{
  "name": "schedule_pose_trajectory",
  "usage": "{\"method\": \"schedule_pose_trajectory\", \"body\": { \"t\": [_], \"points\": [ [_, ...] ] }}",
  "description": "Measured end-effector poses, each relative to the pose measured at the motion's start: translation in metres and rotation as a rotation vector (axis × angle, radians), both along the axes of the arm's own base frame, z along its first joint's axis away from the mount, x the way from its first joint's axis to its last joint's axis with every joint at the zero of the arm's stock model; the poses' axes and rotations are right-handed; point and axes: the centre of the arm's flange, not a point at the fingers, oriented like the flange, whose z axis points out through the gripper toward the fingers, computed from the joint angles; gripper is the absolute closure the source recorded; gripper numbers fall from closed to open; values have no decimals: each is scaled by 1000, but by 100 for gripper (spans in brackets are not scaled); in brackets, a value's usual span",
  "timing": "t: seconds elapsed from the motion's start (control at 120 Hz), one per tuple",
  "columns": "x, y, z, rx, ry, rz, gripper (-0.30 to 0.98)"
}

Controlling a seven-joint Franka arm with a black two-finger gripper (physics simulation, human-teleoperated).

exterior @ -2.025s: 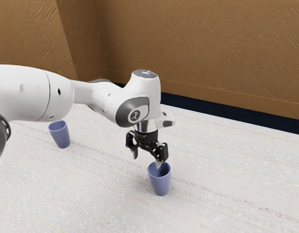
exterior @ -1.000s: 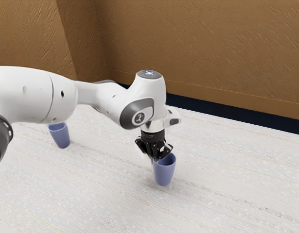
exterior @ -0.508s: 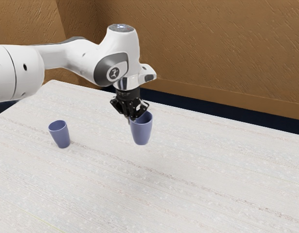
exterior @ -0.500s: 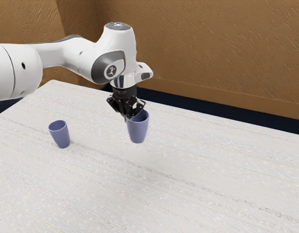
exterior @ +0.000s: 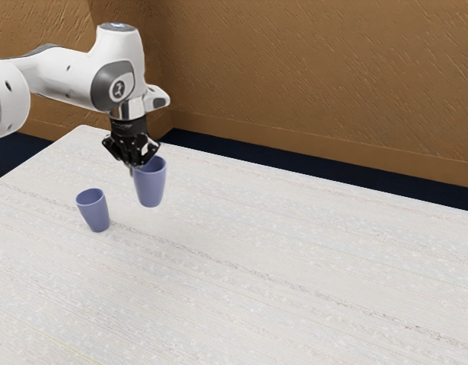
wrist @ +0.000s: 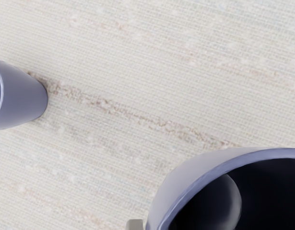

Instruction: Place the right cup onto the left cup

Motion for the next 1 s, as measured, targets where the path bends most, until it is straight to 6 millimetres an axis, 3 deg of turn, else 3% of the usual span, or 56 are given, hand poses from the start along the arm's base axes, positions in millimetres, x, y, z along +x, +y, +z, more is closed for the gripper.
{"method": "schedule_pose_trajectory", "body": {
  "t": [0.208, 0.333, 0.558, 0.708, 0.867, 1.0],
  "points": [
    [-17, 73, 2, 3, 24, 57, 78],
    [-30, 106, 0, -2, 42, 78, 78],
    [-71, 185, -16, -42, 81, 166, 78],
    [-89, 214, -20, -59, 92, 183, 78],
    [-92, 227, -22, -61, 92, 172, 78],
    [-69, 227, -32, -48, 101, 129, 78]
  ]
}}
